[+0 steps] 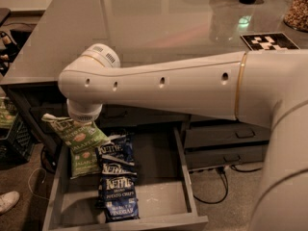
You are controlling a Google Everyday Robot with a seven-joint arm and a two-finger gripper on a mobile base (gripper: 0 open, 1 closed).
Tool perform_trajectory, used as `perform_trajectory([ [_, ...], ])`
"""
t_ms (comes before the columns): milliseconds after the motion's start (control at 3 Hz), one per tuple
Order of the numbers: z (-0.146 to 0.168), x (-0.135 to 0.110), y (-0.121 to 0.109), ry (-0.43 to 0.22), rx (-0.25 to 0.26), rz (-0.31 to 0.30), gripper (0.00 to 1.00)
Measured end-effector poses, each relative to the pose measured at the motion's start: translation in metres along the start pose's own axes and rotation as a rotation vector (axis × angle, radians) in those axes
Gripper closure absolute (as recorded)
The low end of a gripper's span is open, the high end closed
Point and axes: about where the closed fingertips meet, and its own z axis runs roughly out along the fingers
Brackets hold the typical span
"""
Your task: Pick green jalapeno chip bag from middle drawer and place on counter
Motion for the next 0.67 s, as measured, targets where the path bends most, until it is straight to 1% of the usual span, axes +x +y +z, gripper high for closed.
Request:
perform_trajectory([
  [333, -0.031, 0.010, -0.027, -0.003, 0.048, 0.016, 1.00],
  [667, -0.064, 0.026, -0.057, -0.002, 0.101, 0.043, 1.00],
])
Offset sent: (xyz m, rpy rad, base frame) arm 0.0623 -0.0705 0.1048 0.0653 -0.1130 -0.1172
